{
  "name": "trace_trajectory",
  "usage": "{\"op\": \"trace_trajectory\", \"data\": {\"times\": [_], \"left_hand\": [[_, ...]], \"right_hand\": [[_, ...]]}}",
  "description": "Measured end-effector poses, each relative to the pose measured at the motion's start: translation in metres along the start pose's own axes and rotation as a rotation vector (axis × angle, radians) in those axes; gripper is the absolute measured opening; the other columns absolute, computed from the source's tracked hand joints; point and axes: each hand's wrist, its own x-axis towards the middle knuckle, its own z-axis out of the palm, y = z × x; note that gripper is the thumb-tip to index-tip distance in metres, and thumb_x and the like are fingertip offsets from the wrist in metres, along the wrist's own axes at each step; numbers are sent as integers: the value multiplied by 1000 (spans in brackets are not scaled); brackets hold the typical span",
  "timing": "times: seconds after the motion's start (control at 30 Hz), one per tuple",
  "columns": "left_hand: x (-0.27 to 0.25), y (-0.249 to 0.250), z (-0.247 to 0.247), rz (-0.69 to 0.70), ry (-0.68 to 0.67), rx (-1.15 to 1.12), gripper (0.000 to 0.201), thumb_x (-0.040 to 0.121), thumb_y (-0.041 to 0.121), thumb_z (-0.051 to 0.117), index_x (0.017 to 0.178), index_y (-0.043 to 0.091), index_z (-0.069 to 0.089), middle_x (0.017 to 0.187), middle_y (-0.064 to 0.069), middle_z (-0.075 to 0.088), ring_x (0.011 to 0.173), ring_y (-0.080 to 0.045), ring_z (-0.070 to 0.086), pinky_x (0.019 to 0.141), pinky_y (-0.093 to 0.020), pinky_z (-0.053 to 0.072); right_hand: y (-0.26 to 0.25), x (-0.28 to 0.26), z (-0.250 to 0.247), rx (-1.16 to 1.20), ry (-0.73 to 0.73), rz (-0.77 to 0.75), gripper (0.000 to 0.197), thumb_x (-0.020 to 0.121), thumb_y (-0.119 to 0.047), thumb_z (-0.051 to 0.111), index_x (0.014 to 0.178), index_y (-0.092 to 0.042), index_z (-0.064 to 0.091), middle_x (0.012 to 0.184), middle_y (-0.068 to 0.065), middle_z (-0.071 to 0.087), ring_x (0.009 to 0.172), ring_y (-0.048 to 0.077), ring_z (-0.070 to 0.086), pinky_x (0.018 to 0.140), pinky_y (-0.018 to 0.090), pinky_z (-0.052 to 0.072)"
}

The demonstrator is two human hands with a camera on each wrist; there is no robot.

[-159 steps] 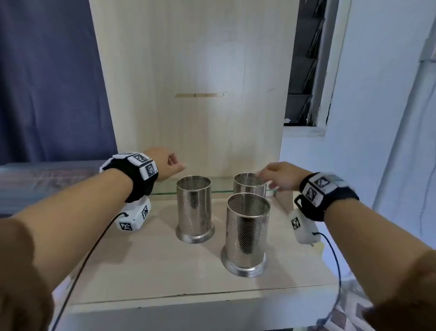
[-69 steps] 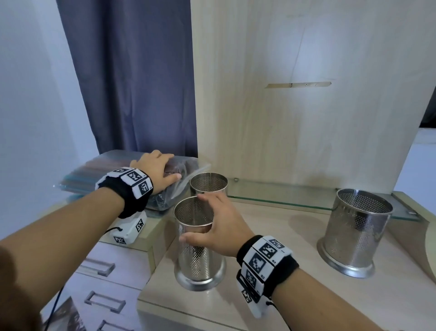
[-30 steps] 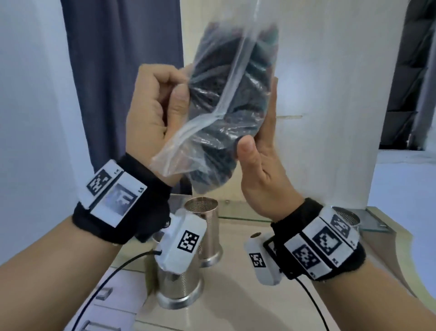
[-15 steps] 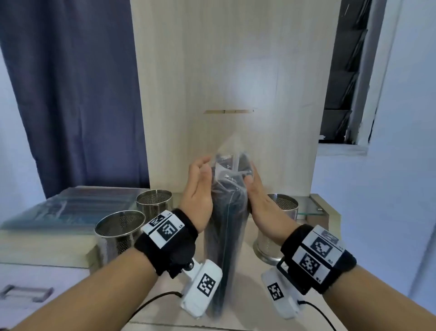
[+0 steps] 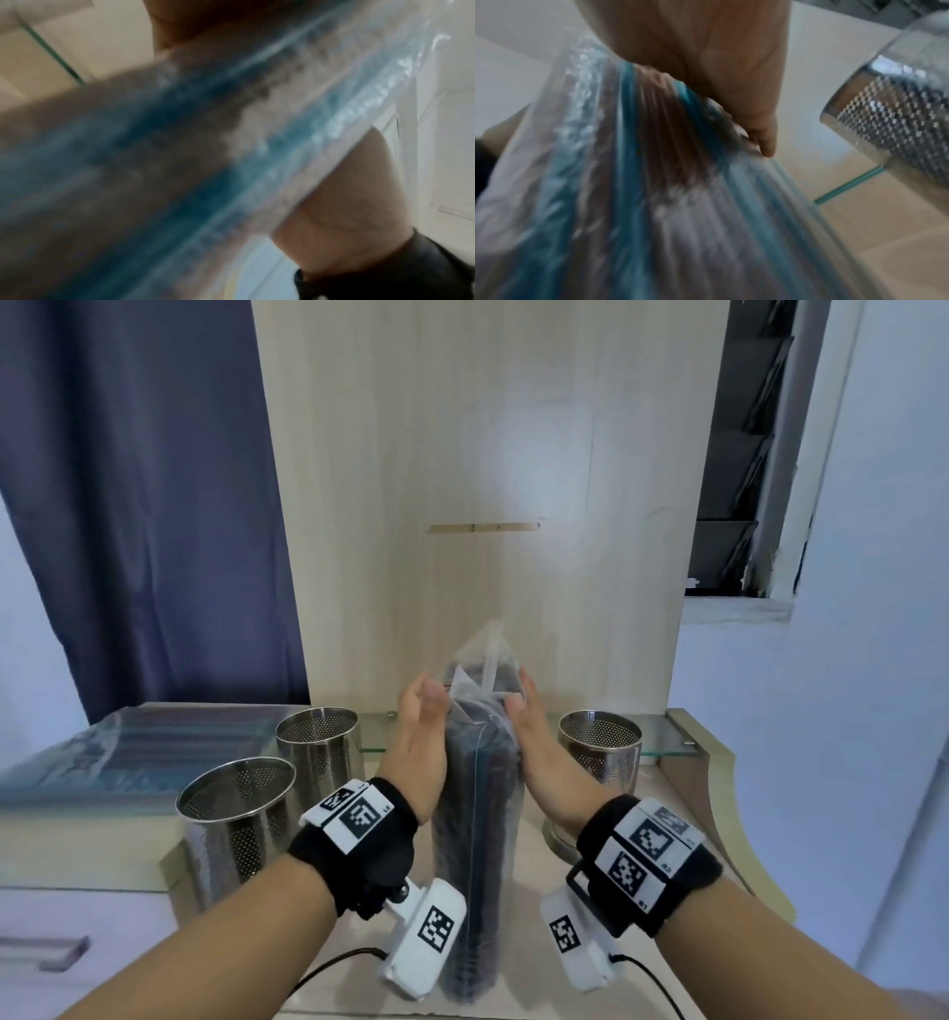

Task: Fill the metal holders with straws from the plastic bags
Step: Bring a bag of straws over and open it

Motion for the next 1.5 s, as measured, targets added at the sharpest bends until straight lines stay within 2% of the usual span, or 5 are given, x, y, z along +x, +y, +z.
{"op": "trace_trajectory", "data": {"times": [0.27, 0.4, 0.63, 0.83, 1.5], "left_hand": [[-11, 19, 20, 322, 142, 22, 77, 79, 85, 30, 129, 28, 45, 113, 5, 68, 104, -13, 67, 90, -41, 55], [-9, 3, 16, 348, 99, 112, 86, 75, 90, 24, 132, 28, 41, 126, -5, 61, 115, -18, 61, 98, -50, 48], [-3, 5, 4, 459, -7, 415, 107, 61, 92, 48, 142, 24, 33, 137, -1, 50, 124, -15, 52, 102, -42, 46], [-3, 3, 3, 426, 9, 526, 89, 66, 76, 63, 130, 17, 48, 121, 5, 58, 113, -11, 55, 98, -39, 47], [-3, -4, 6, 524, 32, 527, 73, 75, 78, 52, 125, 25, 45, 116, 2, 55, 109, -16, 55, 93, -45, 48]], "right_hand": [[2, -1, 13, 270, 235, -220, 61, 97, -58, 34, 151, -32, 20, 155, -5, 33, 139, 5, 40, 106, 16, 41], [19, 3, 3, 178, 189, -58, 84, 81, -80, 39, 150, -33, 30, 149, -5, 46, 137, 8, 44, 117, 41, 35], [31, 4, -50, -434, 400, -57, 33, 100, -35, 53, 127, -19, 60, 123, -3, 60, 114, 10, 57, 94, 21, 41], [67, 13, -99, -833, 348, 276, 87, 80, -65, 66, 150, -22, 36, 161, 14, 20, 147, 30, 24, 116, 42, 26], [45, -49, -109, -633, -18, 181, 113, 57, -75, 70, 151, -30, 29, 143, -7, 44, 128, 6, 45, 108, 23, 33]]}}
